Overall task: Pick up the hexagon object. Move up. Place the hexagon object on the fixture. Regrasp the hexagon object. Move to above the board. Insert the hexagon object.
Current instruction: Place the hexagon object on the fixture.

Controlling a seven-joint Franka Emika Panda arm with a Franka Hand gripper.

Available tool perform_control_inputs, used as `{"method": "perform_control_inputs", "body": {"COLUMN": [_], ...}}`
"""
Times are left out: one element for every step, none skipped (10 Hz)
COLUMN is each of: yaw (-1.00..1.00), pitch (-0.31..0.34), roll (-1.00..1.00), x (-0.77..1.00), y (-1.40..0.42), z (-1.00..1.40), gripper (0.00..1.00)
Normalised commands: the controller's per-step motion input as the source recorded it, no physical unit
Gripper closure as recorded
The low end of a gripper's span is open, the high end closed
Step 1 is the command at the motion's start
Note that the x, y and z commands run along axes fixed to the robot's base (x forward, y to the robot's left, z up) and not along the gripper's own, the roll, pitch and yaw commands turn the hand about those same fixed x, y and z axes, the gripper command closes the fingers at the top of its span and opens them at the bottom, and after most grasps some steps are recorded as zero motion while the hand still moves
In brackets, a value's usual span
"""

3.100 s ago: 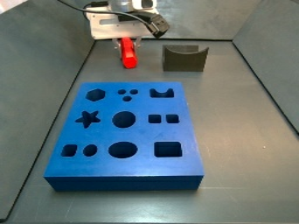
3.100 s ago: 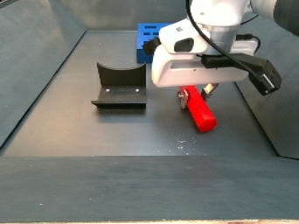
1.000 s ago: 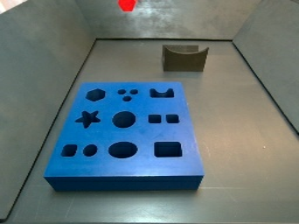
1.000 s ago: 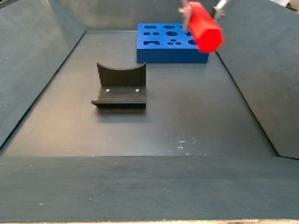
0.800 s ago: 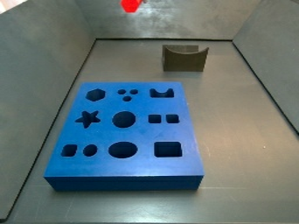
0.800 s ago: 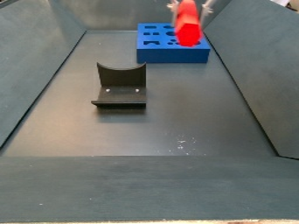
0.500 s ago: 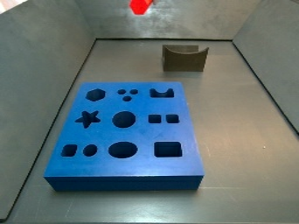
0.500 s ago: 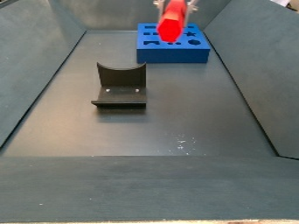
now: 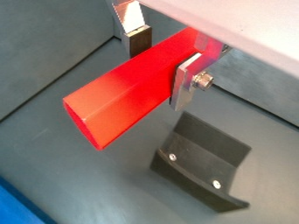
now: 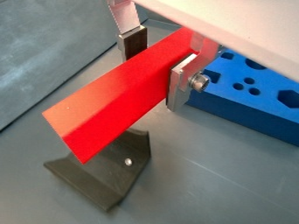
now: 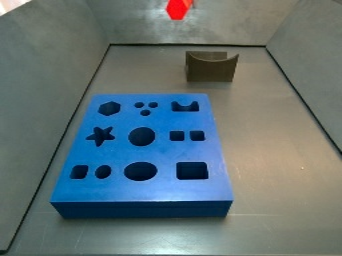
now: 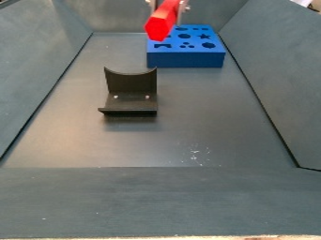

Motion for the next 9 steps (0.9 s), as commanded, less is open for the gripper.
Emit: {"method": "perform_control_inputs", "body": {"yaw": [0.03,0.36,0.33,0.29,0.26,0.23,0.2,0.15,0.11], "pitch": [0.098,0.107,0.115,0.129,0.139,0.162,0.18,0.197,0.213], "roll": [0.03,-1.0,-1.0,-1.0,-1.0,-1.0,-1.0,-1.0,-1.0], "x": [1.0,1.0,1.0,0.91,0.85,0.72,0.63,0.5,0.41], "y": [-0.13,0.36,0.4,0.28,0.2,0.12,0.09,0.06,0.06], "z": [-0.02,-0.02,-0.02,-0.01,0.0,0.0,-0.01,-0.01,-0.01], "gripper": [1.0,1.0,1.0,1.0,1.0,1.0,1.0,1.0,1.0]}}
